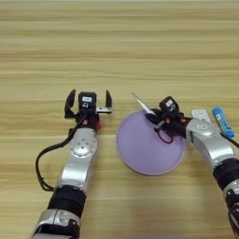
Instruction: Move the objects on the table
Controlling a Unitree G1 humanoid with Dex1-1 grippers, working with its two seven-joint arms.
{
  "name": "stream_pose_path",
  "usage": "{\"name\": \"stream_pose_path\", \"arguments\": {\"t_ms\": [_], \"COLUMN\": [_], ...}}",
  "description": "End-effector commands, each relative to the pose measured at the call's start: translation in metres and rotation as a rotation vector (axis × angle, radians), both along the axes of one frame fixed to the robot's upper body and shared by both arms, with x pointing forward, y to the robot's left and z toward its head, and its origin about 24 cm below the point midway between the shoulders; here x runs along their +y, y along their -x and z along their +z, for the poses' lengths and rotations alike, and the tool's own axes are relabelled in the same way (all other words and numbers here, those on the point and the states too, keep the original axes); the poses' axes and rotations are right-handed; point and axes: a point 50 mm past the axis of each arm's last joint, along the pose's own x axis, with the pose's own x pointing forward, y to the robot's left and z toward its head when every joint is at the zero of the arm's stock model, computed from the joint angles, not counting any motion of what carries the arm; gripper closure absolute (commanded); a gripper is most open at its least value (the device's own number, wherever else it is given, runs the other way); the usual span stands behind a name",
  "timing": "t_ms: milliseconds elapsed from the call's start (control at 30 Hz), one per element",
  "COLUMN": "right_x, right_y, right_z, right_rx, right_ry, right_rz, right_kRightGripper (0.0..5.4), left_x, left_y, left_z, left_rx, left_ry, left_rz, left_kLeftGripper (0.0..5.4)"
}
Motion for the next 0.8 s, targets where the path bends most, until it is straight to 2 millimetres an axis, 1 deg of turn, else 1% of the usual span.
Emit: {"name": "stream_pose_path", "arguments": {"t_ms": [33, 167, 367, 567, 800], "right_x": [-0.014, -0.030, -0.047, -0.061, -0.064], "right_y": [-0.006, -0.014, -0.021, -0.027, -0.028], "right_z": [0.012, 0.022, 0.027, 0.024, 0.011], "right_rx": [-0.021, -0.045, -0.073, -0.073, -0.024], "right_ry": [-0.027, -0.036, -0.009, 0.037, 0.073], "right_rz": [-0.062, -0.136, -0.220, -0.303, -0.334], "right_kRightGripper": [4.73, 4.73, 4.73, 4.73, 4.73], "left_x": [0.000, 0.000, 0.001, 0.001, 0.001], "left_y": [-0.001, -0.002, -0.002, -0.002, -0.001], "left_z": [0.002, 0.003, 0.002, 0.002, 0.002], "left_rx": [-0.006, -0.005, -0.005, -0.005, -0.005], "left_ry": [-0.007, -0.007, -0.008, -0.008, -0.007], "left_rz": [-0.001, -0.001, -0.001, 0.000, -0.001], "left_kLeftGripper": [0.00, 0.00, 0.00, 0.00, 0.00]}}
